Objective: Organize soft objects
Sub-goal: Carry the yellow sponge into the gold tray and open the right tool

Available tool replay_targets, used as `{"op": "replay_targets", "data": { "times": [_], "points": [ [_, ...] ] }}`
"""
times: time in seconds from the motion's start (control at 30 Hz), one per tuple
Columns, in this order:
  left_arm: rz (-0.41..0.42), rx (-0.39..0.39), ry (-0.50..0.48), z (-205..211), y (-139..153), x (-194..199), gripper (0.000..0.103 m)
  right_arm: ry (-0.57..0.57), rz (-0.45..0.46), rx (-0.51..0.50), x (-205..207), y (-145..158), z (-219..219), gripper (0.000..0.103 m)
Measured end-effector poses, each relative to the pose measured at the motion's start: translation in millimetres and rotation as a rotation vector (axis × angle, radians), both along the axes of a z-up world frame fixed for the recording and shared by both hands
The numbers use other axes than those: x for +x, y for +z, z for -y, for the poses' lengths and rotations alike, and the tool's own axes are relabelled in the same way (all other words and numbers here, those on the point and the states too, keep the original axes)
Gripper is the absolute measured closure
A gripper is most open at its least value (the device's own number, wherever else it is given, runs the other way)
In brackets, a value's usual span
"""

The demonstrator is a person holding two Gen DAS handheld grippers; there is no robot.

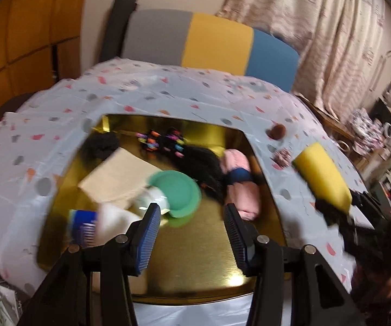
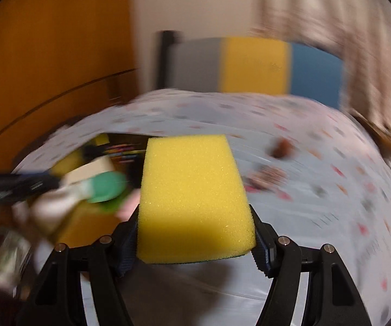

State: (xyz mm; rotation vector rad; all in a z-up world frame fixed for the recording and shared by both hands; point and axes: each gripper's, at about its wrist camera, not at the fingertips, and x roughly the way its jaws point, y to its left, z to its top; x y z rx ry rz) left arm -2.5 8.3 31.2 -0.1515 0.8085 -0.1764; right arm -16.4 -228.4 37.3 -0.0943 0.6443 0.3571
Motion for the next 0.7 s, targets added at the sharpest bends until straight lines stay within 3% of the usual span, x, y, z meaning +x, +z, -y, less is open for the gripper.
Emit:
{"op": "replay_targets", "data": {
  "times": [0.2, 0.63, 0.7],
  "points": [
    [0.027, -0.032, 0.125, -35.0, 8.8, -5.3, 0.054, 0.240, -0.049, -0.061, -1.2, -5.3, -63.6, 0.033],
    [0.019, -0.076, 0.195, -65.4, 4.4, -7.5, 0.054, 0.390, -0.246, -0.076, 30.7, -36.7, -107.3, 0.032],
    [0.019, -0.077, 0.198, -65.3, 4.1, -8.6, 0.054, 0.400, -0.258, -0.085, 33.6, -38.9, -110.9, 0.025]
  ]
}}
